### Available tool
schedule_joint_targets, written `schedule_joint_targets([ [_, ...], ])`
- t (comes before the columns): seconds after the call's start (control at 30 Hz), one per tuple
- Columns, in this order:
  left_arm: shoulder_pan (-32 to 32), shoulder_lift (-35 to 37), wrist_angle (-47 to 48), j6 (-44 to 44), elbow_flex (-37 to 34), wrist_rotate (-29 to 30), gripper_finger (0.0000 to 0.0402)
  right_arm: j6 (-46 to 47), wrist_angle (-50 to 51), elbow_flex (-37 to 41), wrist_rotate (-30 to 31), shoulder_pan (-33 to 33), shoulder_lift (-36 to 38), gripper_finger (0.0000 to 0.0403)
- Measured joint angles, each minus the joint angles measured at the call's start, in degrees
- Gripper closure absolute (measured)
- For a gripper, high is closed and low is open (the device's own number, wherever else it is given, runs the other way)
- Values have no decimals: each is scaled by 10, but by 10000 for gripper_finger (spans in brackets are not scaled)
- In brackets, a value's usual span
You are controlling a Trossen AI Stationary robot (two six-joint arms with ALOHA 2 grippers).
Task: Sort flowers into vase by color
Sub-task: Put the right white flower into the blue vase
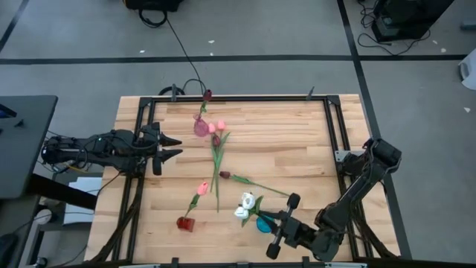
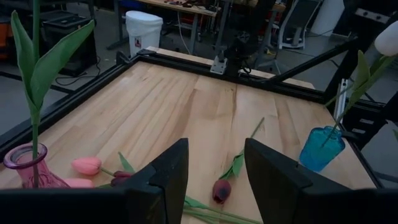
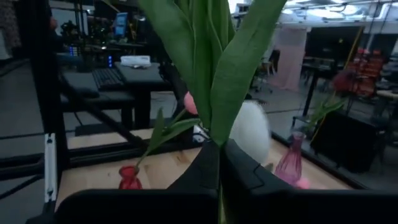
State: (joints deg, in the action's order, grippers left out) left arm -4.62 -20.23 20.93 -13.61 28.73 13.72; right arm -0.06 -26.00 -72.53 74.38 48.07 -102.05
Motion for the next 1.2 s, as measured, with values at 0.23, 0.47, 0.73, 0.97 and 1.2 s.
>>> schedule_joint_targets([
  [0.23, 0, 0, 5, -1, 0, 0, 239, 4, 1, 0, -9, 0, -11, 392],
  [0.47, 0, 0, 8, -1, 0, 0, 239, 20, 3, 0, -39, -1, -10, 392],
  [0.73, 0, 0, 9, -1, 0, 0, 239, 15, 16, 0, -70, -1, -10, 392],
  [0.97, 0, 0, 9, -2, 0, 0, 239, 1, -24, 0, -55, 0, -10, 392],
  [1.2, 0, 0, 5, -2, 0, 0, 239, -31, -26, 0, -30, 7, -10, 392],
])
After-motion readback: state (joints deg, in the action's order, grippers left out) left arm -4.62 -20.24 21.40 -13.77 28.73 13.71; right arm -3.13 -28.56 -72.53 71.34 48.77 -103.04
